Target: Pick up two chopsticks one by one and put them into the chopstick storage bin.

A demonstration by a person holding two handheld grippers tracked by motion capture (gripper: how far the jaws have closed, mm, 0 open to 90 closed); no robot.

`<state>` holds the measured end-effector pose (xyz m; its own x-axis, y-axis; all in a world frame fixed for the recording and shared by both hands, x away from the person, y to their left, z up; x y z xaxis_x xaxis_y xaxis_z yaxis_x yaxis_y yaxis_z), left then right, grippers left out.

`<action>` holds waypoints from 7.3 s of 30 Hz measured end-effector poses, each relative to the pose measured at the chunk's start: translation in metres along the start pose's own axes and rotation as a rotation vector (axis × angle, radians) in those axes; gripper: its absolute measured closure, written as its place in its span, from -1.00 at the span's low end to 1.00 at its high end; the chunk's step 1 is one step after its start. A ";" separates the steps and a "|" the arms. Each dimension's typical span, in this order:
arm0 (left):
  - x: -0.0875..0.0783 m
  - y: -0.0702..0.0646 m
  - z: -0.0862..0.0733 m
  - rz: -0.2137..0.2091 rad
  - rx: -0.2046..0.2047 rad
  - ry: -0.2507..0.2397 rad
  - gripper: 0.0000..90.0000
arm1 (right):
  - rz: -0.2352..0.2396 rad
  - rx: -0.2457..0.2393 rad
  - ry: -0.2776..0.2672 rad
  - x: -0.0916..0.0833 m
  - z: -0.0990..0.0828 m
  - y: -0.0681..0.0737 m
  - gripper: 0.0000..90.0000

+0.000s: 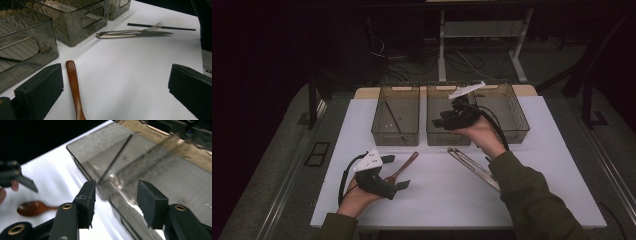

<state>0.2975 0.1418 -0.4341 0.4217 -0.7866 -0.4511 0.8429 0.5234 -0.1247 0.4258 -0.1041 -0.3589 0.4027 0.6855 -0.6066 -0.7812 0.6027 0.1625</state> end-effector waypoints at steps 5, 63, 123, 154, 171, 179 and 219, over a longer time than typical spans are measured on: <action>0.001 -0.001 0.000 0.002 0.001 0.000 -1.00 | -0.006 -0.015 0.004 -0.025 -0.019 -0.006 0.25; -0.002 0.001 -0.002 0.024 0.005 0.013 -1.00 | -0.162 0.115 0.229 -0.120 -0.228 -0.024 0.76; -0.001 0.002 -0.002 0.029 0.004 0.021 -1.00 | -0.153 0.131 0.133 -0.129 -0.193 -0.027 0.89; 0.000 0.002 -0.002 0.029 0.002 0.016 -1.00 | -0.092 0.099 0.026 -0.074 -0.100 -0.021 0.89; 0.002 -0.001 -0.002 0.016 0.000 0.012 -1.00 | -0.086 0.081 0.006 -0.029 -0.039 -0.018 0.89; 0.002 -0.002 -0.002 0.012 -0.001 0.011 -1.00 | -0.067 0.098 0.008 -0.005 -0.020 -0.018 0.89; -0.001 0.001 -0.001 -0.005 -0.024 -0.021 -1.00 | -0.125 0.117 0.075 0.133 0.078 0.002 0.89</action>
<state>0.2977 0.1433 -0.4349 0.4251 -0.7956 -0.4316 0.8367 0.5273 -0.1481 0.5151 0.0196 -0.3784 0.4534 0.5723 -0.6833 -0.6647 0.7278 0.1686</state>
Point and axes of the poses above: each handheld gripper's, and its own axes: x roughly forward along the jaws, z roughly out of its top, y roughly to its left, the point moved 4 cm from there along x, roughly forward along the jaws, and after that the axes turned 1 degree about -x, right-handed, at the moved point
